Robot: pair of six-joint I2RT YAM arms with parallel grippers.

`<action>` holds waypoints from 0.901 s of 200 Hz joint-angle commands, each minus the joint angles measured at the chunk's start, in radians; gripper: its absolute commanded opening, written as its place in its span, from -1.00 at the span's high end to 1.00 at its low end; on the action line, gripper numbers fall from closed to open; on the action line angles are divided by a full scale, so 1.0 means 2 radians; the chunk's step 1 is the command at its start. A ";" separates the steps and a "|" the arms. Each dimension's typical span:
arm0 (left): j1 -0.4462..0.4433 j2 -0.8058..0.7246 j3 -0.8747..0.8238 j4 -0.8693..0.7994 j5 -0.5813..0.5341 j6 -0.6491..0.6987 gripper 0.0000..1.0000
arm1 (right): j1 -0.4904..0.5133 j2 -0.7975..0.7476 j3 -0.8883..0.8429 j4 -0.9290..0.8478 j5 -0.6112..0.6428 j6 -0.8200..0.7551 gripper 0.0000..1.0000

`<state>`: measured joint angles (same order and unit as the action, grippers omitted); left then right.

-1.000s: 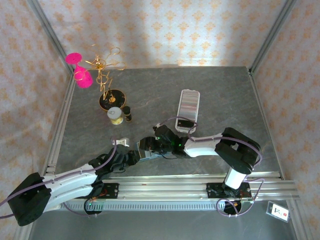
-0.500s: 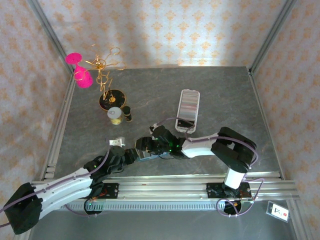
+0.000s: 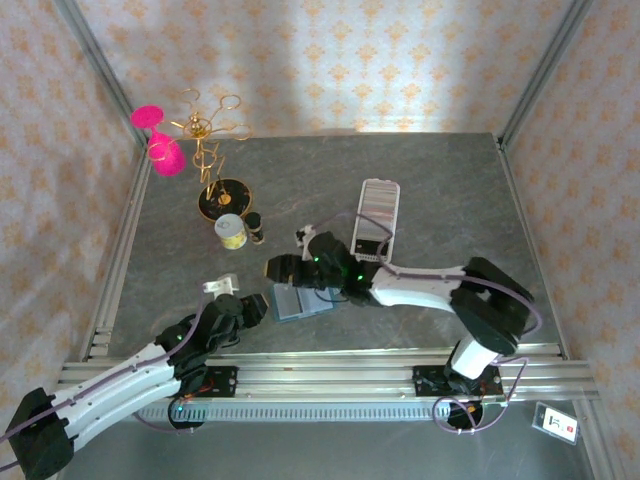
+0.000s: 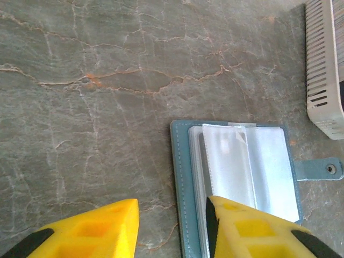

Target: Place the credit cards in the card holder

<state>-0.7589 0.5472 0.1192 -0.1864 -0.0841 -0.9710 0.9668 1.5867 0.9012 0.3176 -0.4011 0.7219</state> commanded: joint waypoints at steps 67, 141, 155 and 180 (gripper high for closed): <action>-0.008 0.134 0.065 0.110 0.088 0.055 0.44 | -0.110 -0.138 0.017 -0.164 0.128 -0.657 -0.35; -0.018 0.209 0.059 0.167 0.129 0.063 0.54 | -0.210 -0.112 -0.037 -0.197 0.137 -0.931 -0.45; -0.018 0.211 0.058 0.162 0.123 0.061 0.55 | -0.212 -0.102 -0.035 -0.195 0.126 -0.939 -0.46; -0.018 0.200 0.048 0.161 0.107 0.052 0.57 | -0.214 -0.069 -0.013 -0.213 0.144 -0.952 -0.44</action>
<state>-0.7906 0.9634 0.2291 0.1028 0.1532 -0.8627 0.5423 1.4086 0.8314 -0.1127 -0.1516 -1.0805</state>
